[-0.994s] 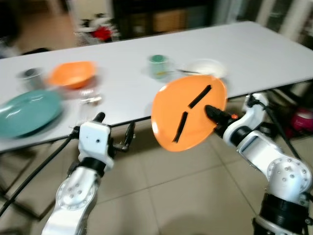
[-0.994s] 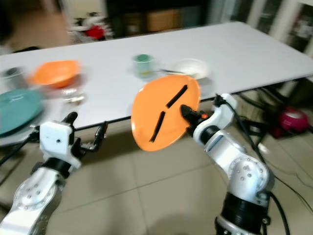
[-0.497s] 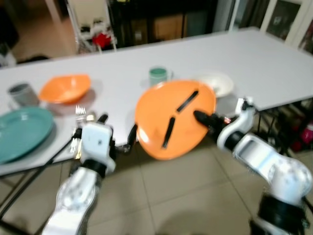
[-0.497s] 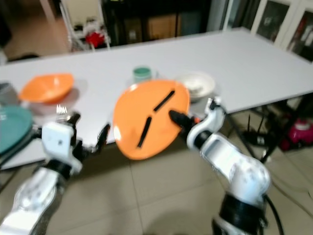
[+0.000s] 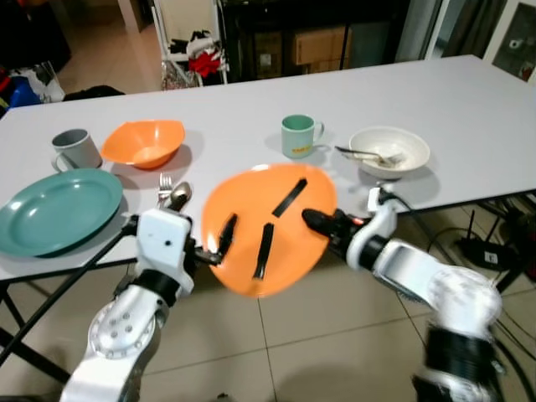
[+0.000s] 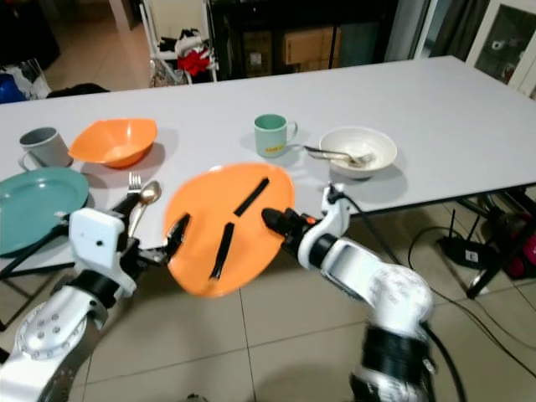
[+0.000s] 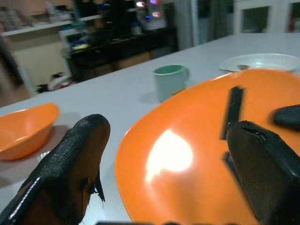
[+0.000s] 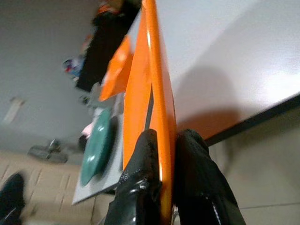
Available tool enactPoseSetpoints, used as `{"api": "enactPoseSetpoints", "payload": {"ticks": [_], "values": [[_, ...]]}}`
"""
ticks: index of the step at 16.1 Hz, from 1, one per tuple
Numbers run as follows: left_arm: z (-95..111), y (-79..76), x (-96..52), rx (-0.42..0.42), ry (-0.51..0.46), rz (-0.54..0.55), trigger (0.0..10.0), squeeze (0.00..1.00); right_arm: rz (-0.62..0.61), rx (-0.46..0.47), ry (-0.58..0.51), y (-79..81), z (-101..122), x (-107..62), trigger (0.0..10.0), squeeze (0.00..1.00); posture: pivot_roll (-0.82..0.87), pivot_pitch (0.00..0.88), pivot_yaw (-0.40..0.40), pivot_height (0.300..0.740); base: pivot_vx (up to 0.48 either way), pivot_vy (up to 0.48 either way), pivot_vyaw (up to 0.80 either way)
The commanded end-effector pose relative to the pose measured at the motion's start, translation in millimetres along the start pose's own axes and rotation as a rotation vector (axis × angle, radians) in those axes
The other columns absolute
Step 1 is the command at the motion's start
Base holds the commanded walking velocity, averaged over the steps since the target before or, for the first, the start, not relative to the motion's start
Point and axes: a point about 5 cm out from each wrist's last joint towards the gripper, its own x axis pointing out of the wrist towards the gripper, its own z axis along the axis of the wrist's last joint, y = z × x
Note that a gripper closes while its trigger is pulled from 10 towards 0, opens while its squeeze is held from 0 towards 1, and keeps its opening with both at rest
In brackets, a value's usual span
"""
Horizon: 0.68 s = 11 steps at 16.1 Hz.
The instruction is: Setting the table
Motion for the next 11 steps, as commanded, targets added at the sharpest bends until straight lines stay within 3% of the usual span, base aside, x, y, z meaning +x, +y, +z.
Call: {"api": "enactPoseSetpoints", "payload": {"ticks": [1,2,3,4,5,6,7,11], "values": [[2,-3.3,0.3,-0.015,0.011,-0.067,10.0,1.0,0.026,0.02,-0.052,4.4,11,6.6,10.0,0.0,-0.1,0.0,0.082,0.74,0.0,0.0,0.0],[2,-5.4,0.0,-0.02,0.022,-0.1,10.0,1.0,0.027,0.051,-0.054,2.0,12,9.0,10.0,0.0,-0.09,0.0,0.09,0.74,0.0,0.0,0.0],[1,-11.4,-1.1,-0.03,0.04,-0.174,10.0,0.93,0.022,0.117,-0.067,-4.5,15,15.6,10.0,0.0,-0.09,0.0,0.093,0.74,0.0,0.0,0.0],[1,-16.4,-1.9,-0.047,0.047,-0.223,10.0,0.78,0.035,0.182,-0.075,-8.7,18,22.1,10.0,0.0,-0.09,0.0,0.093,0.74,0.0,0.0,0.0],[1,-18.5,-2.0,-0.051,0.05,-0.244,10.0,0.75,0.045,0.218,-0.082,-10.3,20,25.8,10.0,0.0,-0.09,0.0,0.104,0.74,0.0,0.0,0.0],[1,-19.2,-1.8,-0.049,0.054,-0.253,10.0,0.63,0.043,0.246,-0.094,-12.5,23,29.3,10.0,0.0,-0.09,0.0,0.106,0.74,0.0,0.0,0.0],[1,-20.2,-1.3,-0.05,0.06,-0.271,10.0,0.59,0.018,0.3,-0.135,-19.9,30,37.3,10.0,0.0,-0.09,0.0,0.108,0.74,0.0,0.0,0.0],[2,-20.2,-1.6,-0.058,0.07,-0.292,10.0,0.59,-0.028,0.361,-0.241,-28.8,46,46.6,10.0,0.0,-0.08,0.0,0.112,0.74,0.0,0.0,0.0]]}}
